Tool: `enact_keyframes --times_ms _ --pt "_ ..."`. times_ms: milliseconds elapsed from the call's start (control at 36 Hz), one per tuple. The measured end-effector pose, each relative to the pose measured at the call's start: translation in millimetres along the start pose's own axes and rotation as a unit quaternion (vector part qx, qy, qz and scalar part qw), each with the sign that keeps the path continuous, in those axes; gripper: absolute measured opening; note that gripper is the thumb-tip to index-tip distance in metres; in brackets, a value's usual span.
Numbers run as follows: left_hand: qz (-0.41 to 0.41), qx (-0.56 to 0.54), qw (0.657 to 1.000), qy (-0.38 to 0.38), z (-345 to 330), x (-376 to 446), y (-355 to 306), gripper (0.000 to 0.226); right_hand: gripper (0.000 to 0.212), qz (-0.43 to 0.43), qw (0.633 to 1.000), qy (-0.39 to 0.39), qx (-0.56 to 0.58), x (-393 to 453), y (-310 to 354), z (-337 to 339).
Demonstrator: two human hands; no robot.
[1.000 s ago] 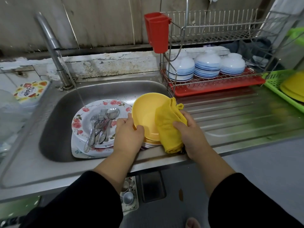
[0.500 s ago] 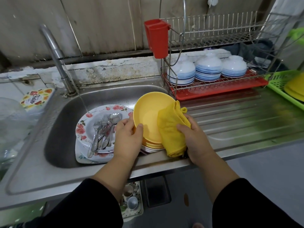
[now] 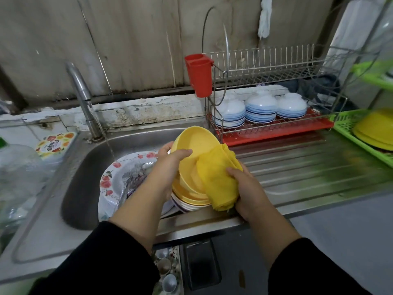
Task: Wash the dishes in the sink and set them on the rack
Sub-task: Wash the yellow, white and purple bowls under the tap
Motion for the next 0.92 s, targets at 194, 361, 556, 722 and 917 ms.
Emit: enact_keyframes --times_ms 194,361,556,722,917 --pt "-0.046 -0.038 0.998 0.028 -10 -7 -33 0.049 0.042 0.121 0.971 -0.039 -0.201 0 69 -42" --pt "-0.037 -0.032 0.998 0.043 -19 -20 -52 0.06 0.043 0.198 0.862 0.111 -0.453 -18 70 -123" --pt "-0.105 -0.015 0.994 0.015 19 -22 -78 0.101 0.042 0.251 0.564 0.181 -0.766 -22 69 -128" --pt "-0.123 -0.008 0.991 0.057 13 -36 -97 0.087 0.026 0.401 0.727 0.096 -0.549 -34 106 -157" --pt "-0.167 0.003 0.985 0.033 32 -44 -109 0.08 0.023 0.31 0.608 0.19 -0.705 -36 85 -157"
Point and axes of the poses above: each hand's wrist, its own x-axis towards the middle knuckle, its own z-axis out of the back of the hand, y = z × x, the point moved 8 cm from there along x, towards the middle knuckle, and after that the axes turned 5 degrees about -y, right-handed, at the moved point
